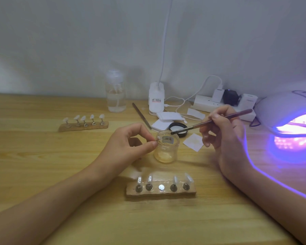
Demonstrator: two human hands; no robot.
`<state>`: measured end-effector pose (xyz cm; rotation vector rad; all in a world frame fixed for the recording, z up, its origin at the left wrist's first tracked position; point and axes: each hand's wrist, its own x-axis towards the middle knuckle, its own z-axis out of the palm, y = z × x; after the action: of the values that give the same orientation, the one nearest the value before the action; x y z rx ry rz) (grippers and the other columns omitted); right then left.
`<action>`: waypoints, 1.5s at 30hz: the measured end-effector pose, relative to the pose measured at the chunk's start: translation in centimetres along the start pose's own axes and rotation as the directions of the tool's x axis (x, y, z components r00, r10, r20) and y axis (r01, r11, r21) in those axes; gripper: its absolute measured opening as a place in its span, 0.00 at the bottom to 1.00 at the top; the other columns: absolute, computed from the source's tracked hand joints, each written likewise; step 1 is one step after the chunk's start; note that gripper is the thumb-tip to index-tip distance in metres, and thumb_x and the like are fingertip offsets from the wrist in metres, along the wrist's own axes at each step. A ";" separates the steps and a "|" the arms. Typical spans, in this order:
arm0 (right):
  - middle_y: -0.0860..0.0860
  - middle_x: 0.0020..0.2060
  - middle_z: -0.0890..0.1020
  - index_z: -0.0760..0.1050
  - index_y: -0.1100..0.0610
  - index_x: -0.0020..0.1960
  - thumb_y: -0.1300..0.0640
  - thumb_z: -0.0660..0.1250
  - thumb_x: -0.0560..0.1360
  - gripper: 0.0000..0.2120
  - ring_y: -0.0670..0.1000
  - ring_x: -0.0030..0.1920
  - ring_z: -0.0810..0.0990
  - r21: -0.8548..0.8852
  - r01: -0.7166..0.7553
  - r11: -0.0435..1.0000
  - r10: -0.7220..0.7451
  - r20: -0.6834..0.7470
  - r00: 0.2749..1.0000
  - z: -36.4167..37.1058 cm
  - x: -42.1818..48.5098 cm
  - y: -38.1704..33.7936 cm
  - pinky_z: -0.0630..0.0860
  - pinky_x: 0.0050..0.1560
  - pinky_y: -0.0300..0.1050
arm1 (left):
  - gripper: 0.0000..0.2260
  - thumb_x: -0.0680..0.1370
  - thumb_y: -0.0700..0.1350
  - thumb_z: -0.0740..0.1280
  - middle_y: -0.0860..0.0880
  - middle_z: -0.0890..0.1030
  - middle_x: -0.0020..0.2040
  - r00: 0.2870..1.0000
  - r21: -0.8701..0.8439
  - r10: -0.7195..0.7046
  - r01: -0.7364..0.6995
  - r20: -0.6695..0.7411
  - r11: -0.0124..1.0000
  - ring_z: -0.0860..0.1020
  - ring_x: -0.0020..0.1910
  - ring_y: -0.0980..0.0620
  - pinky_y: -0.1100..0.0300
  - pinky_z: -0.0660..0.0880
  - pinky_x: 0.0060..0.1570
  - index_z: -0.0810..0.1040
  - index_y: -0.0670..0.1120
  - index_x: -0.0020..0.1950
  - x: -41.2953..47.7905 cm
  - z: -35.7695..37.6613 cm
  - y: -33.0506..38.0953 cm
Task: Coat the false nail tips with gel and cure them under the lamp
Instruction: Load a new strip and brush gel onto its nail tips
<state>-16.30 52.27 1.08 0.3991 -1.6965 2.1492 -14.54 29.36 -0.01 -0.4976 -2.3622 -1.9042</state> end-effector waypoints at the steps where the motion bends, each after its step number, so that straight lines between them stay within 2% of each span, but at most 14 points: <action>1: 0.51 0.32 0.77 0.73 0.50 0.40 0.61 0.59 0.75 0.09 0.49 0.29 0.73 -0.024 0.026 0.999 -0.025 0.010 1.000 0.0 0.0 0.0 0.67 0.25 0.38 | 0.06 0.74 0.40 0.75 0.42 0.82 0.44 1.000 -0.001 0.003 -0.003 0.003 1.000 0.73 0.32 0.55 0.65 0.73 0.34 0.79 0.46 0.40 0.0 0.0 0.0; 11: 0.49 0.29 0.73 0.67 0.52 0.41 0.65 0.53 0.68 0.09 0.49 0.25 0.65 -0.031 0.117 0.993 -0.117 0.007 0.993 -1.0 0.6 -0.2 0.63 0.25 0.36 | 0.06 0.74 0.40 0.74 0.49 0.83 0.41 1.000 -0.020 -0.003 0.003 -0.005 1.000 0.72 0.30 0.56 0.68 0.73 0.32 0.79 0.47 0.39 0.0 0.1 0.1; 13: 0.50 0.29 0.73 0.66 0.54 0.42 0.64 0.53 0.68 0.07 0.48 0.25 0.65 0.019 0.088 0.996 -0.088 -0.030 0.996 -1.2 0.8 -0.1 0.62 0.24 0.36 | 0.06 0.74 0.40 0.74 0.53 0.82 0.38 1.000 -0.023 -0.003 0.003 -0.002 1.000 0.73 0.30 0.57 0.69 0.72 0.32 0.80 0.48 0.39 -0.1 0.1 0.2; 16: 0.49 0.28 0.72 0.65 0.54 0.42 0.63 0.53 0.69 0.06 0.47 0.24 0.64 0.123 0.019 0.992 -0.008 -0.090 0.996 -1.3 1.0 0.2 0.60 0.24 0.34 | 0.08 0.74 0.41 0.73 0.56 0.82 0.40 0.998 -0.072 -0.018 0.013 -0.058 0.997 0.74 0.31 0.57 0.68 0.72 0.32 0.81 0.53 0.39 -0.1 -0.2 0.6; 21: 0.47 0.26 0.72 0.67 0.52 0.39 0.67 0.51 0.77 0.14 0.45 0.24 0.65 0.187 -0.100 0.977 0.131 -0.161 0.978 -1.2 1.1 0.4 0.59 0.24 0.34 | 0.04 0.75 0.42 0.72 0.53 0.86 0.43 0.987 -0.111 -0.059 0.043 -0.152 0.993 0.74 0.29 0.62 0.71 0.70 0.30 0.81 0.50 0.43 -0.5 -0.9 2.4; 23: 0.47 0.26 0.72 0.69 0.51 0.37 0.66 0.52 0.77 0.16 0.45 0.24 0.65 0.198 -0.121 0.973 0.155 -0.166 0.974 -1.1 1.2 0.4 0.59 0.24 0.34 | 0.04 0.75 0.43 0.72 0.53 0.87 0.44 0.995 -0.066 -0.067 0.062 -0.078 0.996 0.78 0.33 0.61 0.71 0.72 0.33 0.80 0.52 0.43 -1.1 -0.8 3.1; 25: 0.47 0.25 0.73 0.72 0.49 0.33 0.65 0.53 0.77 0.20 0.45 0.23 0.64 0.190 -0.139 0.972 0.171 -0.160 0.972 -1.1 1.2 0.5 0.60 0.24 0.34 | 0.04 0.73 0.48 0.73 0.53 0.87 0.45 0.998 -0.027 -0.057 0.057 0.005 0.998 0.82 0.45 0.45 0.59 0.79 0.48 0.80 0.51 0.43 -1.8 -0.4 3.9; 26: 0.47 0.25 0.73 0.73 0.49 0.33 0.65 0.53 0.77 0.20 0.45 0.23 0.65 0.188 -0.143 0.972 0.174 -0.157 0.972 -1.1 1.1 0.5 0.60 0.24 0.34 | 0.06 0.71 0.50 0.74 0.53 0.87 0.45 0.999 -0.014 -0.033 0.034 0.034 0.999 0.80 0.50 0.39 0.54 0.77 0.52 0.79 0.51 0.43 -2.1 -0.2 4.3; 27: 0.47 0.25 0.73 0.73 0.48 0.33 0.65 0.54 0.77 0.19 0.45 0.23 0.65 0.187 -0.144 0.972 0.173 -0.152 0.973 -1.1 1.1 0.6 0.60 0.24 0.34 | 0.07 0.71 0.51 0.75 0.53 0.87 0.45 0.998 -0.007 -0.001 0.001 0.063 1.000 0.80 0.51 0.38 0.54 0.75 0.50 0.79 0.51 0.42 -2.5 -0.1 4.6; 30: 0.47 0.25 0.73 0.71 0.49 0.35 0.62 0.56 0.74 0.13 0.45 0.23 0.66 0.164 -0.145 0.976 0.168 -0.135 0.976 -1.1 1.1 0.6 0.61 0.24 0.34 | 0.04 0.74 0.50 0.73 0.57 0.86 0.47 0.981 0.102 0.107 -0.125 0.165 0.987 0.80 0.50 0.53 0.63 0.68 0.46 0.79 0.54 0.43 -3.7 0.1 4.6; 33: 0.47 0.25 0.72 0.72 0.49 0.35 0.60 0.58 0.72 0.10 0.45 0.23 0.66 0.137 -0.159 0.978 0.176 -0.124 0.976 -1.1 1.1 0.7 0.61 0.23 0.33 | 0.05 0.73 0.47 0.75 0.59 0.83 0.49 0.970 0.193 0.133 -0.173 0.203 0.966 0.78 0.57 0.51 0.62 0.71 0.54 0.81 0.56 0.42 -4.8 0.6 3.6; 35: 0.48 0.24 0.72 0.72 0.49 0.35 0.59 0.59 0.71 0.09 0.46 0.22 0.65 0.120 -0.173 0.978 0.187 -0.123 0.975 -1.1 1.1 0.6 0.61 0.23 0.33 | 0.07 0.71 0.45 0.76 0.58 0.81 0.48 0.976 0.200 0.087 -0.128 0.201 0.971 0.77 0.54 0.51 0.59 0.75 0.48 0.81 0.56 0.40 -5.1 1.0 2.8; 41: 0.49 0.24 0.71 0.72 0.50 0.35 0.57 0.60 0.69 0.06 0.46 0.22 0.64 0.079 -0.182 0.980 0.190 -0.117 0.975 -1.0 1.1 0.6 0.60 0.24 0.34 | 0.03 0.69 0.48 0.73 0.56 0.80 0.42 0.982 0.302 0.046 -0.101 0.183 0.948 0.77 0.41 0.54 0.66 0.70 0.42 0.80 0.55 0.40 -5.1 1.4 1.8; 45: 0.49 0.24 0.71 0.72 0.49 0.35 0.57 0.60 0.70 0.07 0.46 0.22 0.65 0.077 -0.184 0.980 0.192 -0.107 0.976 -1.0 1.0 0.6 0.60 0.24 0.34 | 0.09 0.73 0.39 0.74 0.53 0.80 0.41 0.979 0.294 0.051 -0.108 0.196 0.950 0.77 0.39 0.52 0.65 0.72 0.40 0.80 0.53 0.40 -5.3 1.1 1.8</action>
<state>-17.47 53.19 0.80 0.1337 -1.6608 2.3189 -8.87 29.70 0.11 -0.7574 -2.6405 -1.4786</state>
